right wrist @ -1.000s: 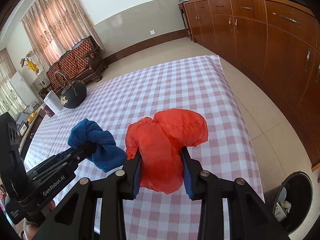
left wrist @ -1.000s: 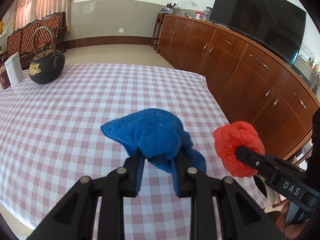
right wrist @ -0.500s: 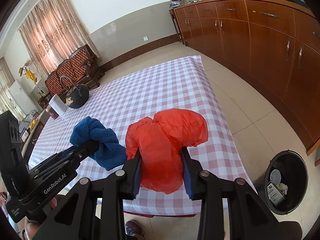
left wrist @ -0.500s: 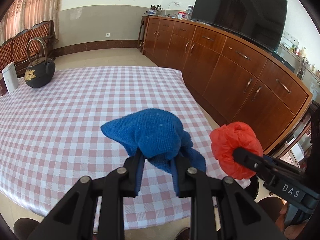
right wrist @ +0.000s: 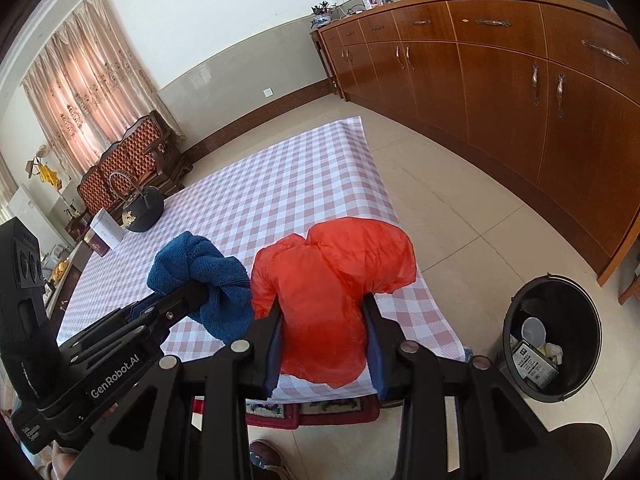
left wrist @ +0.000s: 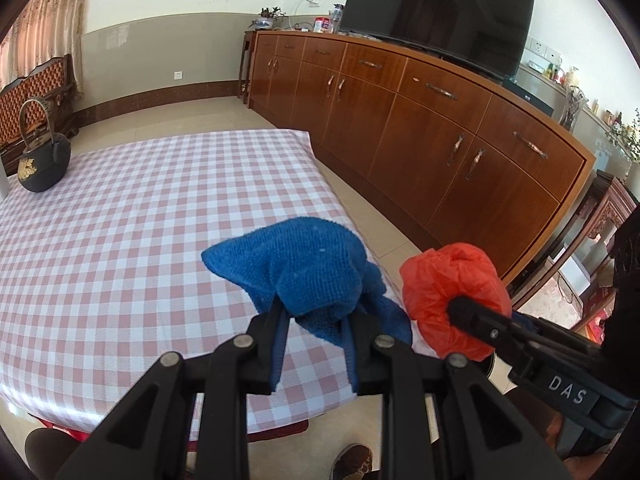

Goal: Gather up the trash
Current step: 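Carry the red bag and blue towel over the black trash bin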

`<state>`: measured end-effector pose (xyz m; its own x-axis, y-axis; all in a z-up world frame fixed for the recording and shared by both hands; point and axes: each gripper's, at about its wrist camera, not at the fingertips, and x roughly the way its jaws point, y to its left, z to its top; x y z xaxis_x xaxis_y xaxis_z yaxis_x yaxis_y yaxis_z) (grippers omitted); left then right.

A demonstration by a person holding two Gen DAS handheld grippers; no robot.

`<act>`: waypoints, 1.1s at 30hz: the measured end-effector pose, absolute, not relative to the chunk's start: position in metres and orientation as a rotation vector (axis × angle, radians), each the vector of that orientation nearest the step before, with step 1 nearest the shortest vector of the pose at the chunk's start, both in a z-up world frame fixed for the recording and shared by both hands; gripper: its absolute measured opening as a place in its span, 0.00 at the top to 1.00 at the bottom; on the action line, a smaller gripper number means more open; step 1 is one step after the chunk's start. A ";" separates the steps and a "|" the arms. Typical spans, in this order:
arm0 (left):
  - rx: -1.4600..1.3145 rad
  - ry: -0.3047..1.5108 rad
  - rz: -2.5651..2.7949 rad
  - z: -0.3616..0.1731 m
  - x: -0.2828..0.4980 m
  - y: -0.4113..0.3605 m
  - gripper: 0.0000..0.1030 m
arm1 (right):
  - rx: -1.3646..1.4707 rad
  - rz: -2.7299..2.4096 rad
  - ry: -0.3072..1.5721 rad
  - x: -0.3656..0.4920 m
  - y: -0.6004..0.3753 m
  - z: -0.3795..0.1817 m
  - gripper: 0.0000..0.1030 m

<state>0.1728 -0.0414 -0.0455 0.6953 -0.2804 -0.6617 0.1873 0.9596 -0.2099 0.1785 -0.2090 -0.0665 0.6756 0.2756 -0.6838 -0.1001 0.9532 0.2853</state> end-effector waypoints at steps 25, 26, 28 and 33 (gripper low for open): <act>0.024 0.873 -0.538 -0.081 0.181 -0.202 0.75 | 0.442 -0.091 0.813 0.132 -0.368 -0.107 0.64; 0.030 0.879 -0.545 -0.083 0.182 -0.207 0.75 | 0.453 -0.105 0.814 0.131 -0.375 -0.110 0.64; 0.035 0.896 -0.559 -0.087 0.185 -0.217 0.75 | 0.471 -0.135 0.814 0.129 -0.390 -0.115 0.64; 0.068 0.921 -0.585 -0.098 0.189 -0.242 0.75 | 0.506 -0.201 0.826 0.124 -0.422 -0.126 0.64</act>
<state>0.1888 -0.2421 -0.0980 0.4615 -0.4468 -0.7664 0.5037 0.8431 -0.1883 0.1244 -0.4221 -0.1262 0.6673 0.0226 -0.7444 0.3620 0.8637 0.3508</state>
